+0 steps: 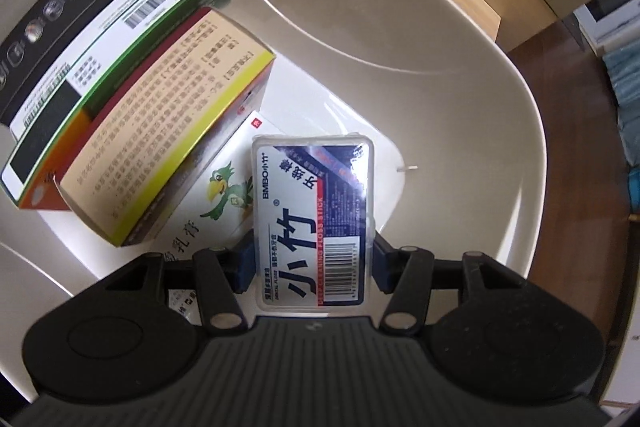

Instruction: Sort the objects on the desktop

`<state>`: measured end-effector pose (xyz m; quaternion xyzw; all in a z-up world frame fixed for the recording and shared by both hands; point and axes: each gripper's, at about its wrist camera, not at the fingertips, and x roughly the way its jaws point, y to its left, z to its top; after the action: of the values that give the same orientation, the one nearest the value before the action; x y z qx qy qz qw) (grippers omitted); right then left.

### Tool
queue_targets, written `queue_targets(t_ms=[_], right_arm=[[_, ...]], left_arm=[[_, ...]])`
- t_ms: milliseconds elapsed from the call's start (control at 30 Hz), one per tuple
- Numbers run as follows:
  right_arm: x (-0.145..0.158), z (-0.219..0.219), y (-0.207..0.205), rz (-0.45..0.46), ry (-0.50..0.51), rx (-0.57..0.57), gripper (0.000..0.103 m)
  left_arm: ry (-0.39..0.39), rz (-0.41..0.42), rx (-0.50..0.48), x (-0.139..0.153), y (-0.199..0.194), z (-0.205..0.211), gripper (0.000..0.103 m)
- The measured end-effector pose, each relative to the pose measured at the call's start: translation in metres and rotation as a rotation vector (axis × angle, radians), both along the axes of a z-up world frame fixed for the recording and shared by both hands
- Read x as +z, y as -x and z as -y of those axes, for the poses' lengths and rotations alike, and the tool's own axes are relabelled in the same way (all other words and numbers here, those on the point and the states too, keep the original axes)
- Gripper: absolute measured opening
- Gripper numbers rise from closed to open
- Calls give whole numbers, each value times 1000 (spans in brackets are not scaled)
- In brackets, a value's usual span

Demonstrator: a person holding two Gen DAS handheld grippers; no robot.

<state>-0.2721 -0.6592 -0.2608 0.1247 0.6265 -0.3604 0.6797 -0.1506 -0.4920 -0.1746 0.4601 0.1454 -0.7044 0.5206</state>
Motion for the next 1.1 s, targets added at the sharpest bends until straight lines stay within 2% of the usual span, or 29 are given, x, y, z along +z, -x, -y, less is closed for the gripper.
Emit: queue_targets(t_ms=[267, 400, 667, 733, 767, 833, 1000, 1100], right_arm=[[14, 13, 5, 8, -48, 20, 53], [27, 13, 9, 18, -28, 44, 64], [55, 20, 28, 147, -17, 19, 64], [56, -10, 39, 175, -5, 6, 64], [58, -11, 47, 186, 3, 2, 64], [18, -63, 21, 200, 22, -10, 64], [17, -62, 15, 211, 75, 36, 64], [19, -60, 8, 226, 66, 90, 64]], left_arm=[[-1, 0, -4, -1, 0, 1, 103], [1, 3, -9, -1, 0, 3, 103], [1, 4, -47, -3, 3, 8, 103], [-1, 9, -68, -5, 5, 10, 103], [-2, 13, -77, -7, 6, 11, 103], [-2, 23, -95, -10, 8, 14, 103], [8, 45, -152, -18, 12, 23, 103], [10, 58, -186, -25, 15, 29, 103]])
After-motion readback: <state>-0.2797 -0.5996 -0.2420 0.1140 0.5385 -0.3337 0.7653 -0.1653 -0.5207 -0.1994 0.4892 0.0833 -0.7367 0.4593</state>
